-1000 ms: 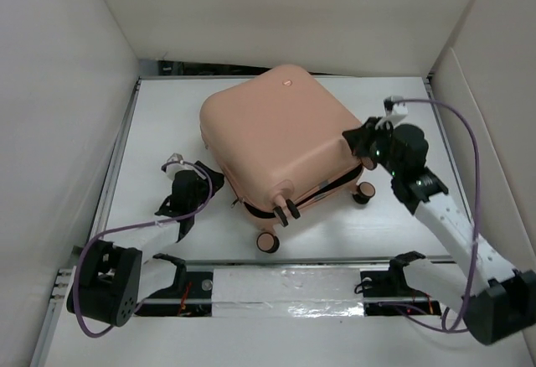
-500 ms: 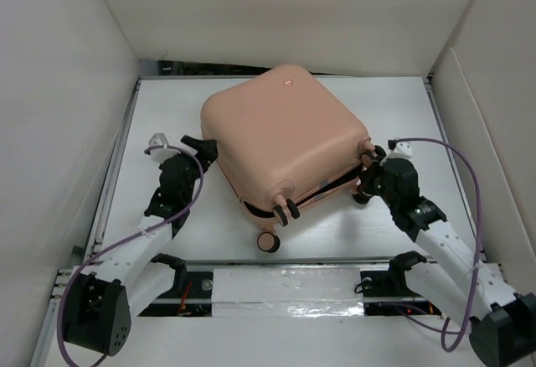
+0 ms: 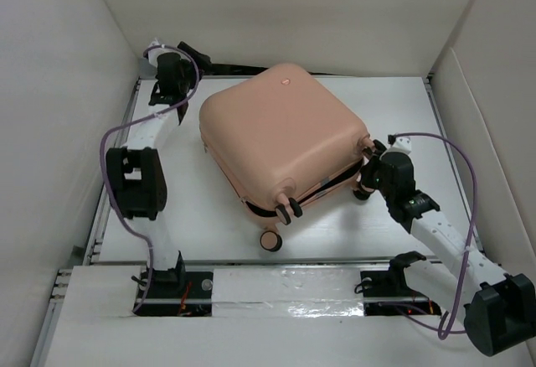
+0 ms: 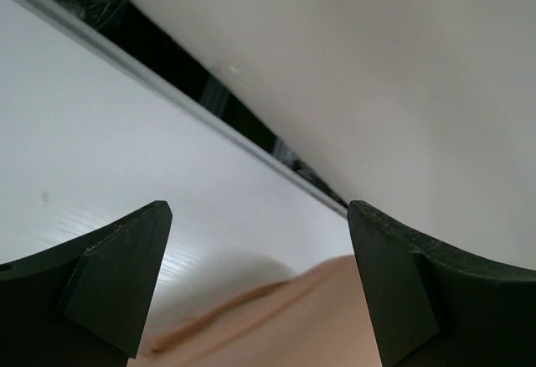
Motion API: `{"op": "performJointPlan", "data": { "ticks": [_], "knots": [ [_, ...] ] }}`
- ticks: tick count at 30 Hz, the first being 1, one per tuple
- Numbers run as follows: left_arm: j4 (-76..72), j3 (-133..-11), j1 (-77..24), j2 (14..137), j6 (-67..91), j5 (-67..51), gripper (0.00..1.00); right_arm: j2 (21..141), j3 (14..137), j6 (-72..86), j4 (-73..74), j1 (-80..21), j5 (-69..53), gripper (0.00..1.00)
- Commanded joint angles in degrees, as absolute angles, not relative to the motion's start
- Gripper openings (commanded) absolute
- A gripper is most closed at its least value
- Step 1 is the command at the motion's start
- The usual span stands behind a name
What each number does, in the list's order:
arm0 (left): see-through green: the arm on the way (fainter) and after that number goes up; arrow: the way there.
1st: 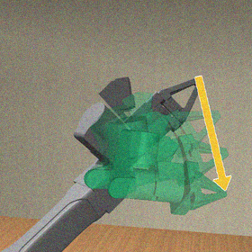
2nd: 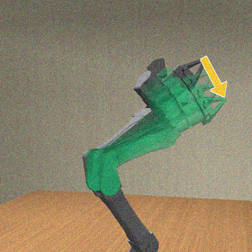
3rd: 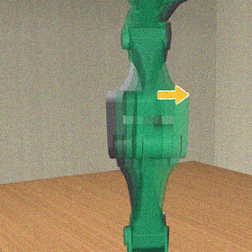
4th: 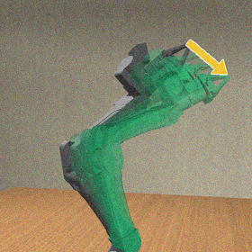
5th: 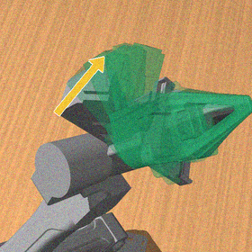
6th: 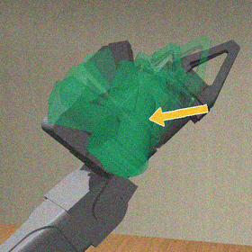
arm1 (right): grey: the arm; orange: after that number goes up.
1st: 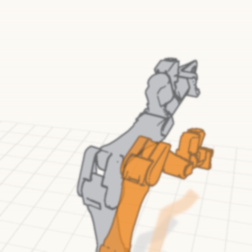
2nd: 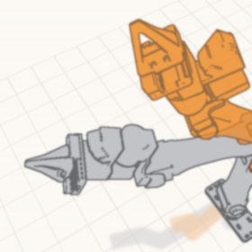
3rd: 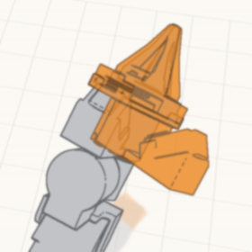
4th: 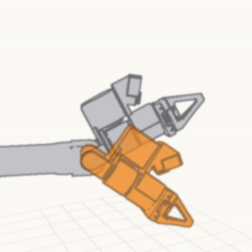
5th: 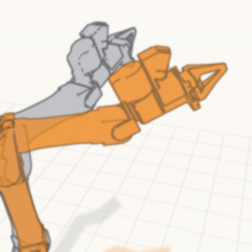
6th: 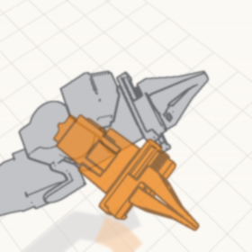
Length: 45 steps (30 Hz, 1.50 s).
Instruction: Pack the luggage
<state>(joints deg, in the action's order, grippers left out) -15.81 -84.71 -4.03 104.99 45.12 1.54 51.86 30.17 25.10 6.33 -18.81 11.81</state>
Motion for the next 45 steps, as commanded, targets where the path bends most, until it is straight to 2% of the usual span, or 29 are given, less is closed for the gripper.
{"op": "performJointPlan", "data": {
  "ticks": [1, 6, 8, 14, 15, 19, 20, 25, 30, 31, 35, 36, 41, 42, 44, 45],
  "knots": [
    [-7.6, -91.8, -0.4, 110.9, 40.3, -5.5, 0.85, 53.1, 31.5, 25.0, 1.3, -18.8, 10.0, 0.20],
    [1.7, -107.2, 1.0, 124.8, 34.6, -13.7, 0.81, 54.9, 32.5, 23.8, -1.7, -18.2, 9.3, 0.25],
    [1.4, -107.4, -0.7, 125.5, 31.9, -15.9, 0.81, 57.3, 33.7, 24.1, -2.7, -18.2, 9.0, 0.25],
    [-12.7, -88.1, -2.3, 113.8, 34.7, -14.1, 0.81, 66.4, 41.4, 23.8, -7.2, -18.2, 3.5, 0.26],
    [-15.4, -79.9, -2.3, 111.6, 38.3, -13.9, 0.81, 69.5, 42.9, 23.6, -7.3, -18.2, 1.8, 0.26],
    [-27.4, -61.1, -3.1, 102.3, 45.8, -11.2, 0.80, 80.0, 49.3, 23.5, -13.5, -18.2, -5.7, 0.26],
    [-32.2, -57.9, -3.1, 99.4, 46.7, -11.1, 0.80, 82.3, 53.8, 23.2, -12.6, -18.2, -7.1, 0.26],
    [-36.0, -39.3, -8.1, 89.5, 48.2, -3.8, 0.80, 97.4, 67.6, 22.3, -10.3, -19.6, -15.2, 0.27],
    [-35.5, -24.7, -9.7, 73.0, 48.4, 2.4, 0.79, 111.1, 89.6, 20.0, 1.3, -23.5, -21.5, 0.38],
    [-35.5, -23.0, -9.7, 70.7, 48.3, 2.7, 0.79, 113.2, 98.3, 18.4, 4.5, -24.7, -22.3, 0.41],
    [-29.9, -19.1, -9.7, 59.8, 47.0, 3.2, 0.78, 119.1, 112.3, 18.1, 11.7, -25.3, -23.7, 0.53],
    [-28.8, -18.2, -9.7, 58.4, 46.0, 3.4, 0.79, 119.3, 113.6, 18.1, 12.0, -24.7, -24.7, 0.60],
    [-25.5, -14.7, -10.2, 50.1, 45.6, 1.3, 0.79, 114.4, 115.4, 16.1, 14.5, -21.5, -26.7, 0.81],
    [-24.7, -14.4, -10.2, 47.9, 45.5, 1.2, 0.78, 112.8, 114.2, 15.1, 14.8, -20.1, -26.8, 0.87],
    [-23.6, -13.1, -10.2, 45.4, 45.7, 0.5, 0.76, 105.1, 109.6, 13.2, 13.2, -18.7, -26.2, 0.91],
    [-23.5, -12.7, -10.2, 44.7, 45.8, 0.4, 0.74, 101.7, 102.1, 12.8, 12.1, -18.1, -25.6, 0.92]
  ]
}}
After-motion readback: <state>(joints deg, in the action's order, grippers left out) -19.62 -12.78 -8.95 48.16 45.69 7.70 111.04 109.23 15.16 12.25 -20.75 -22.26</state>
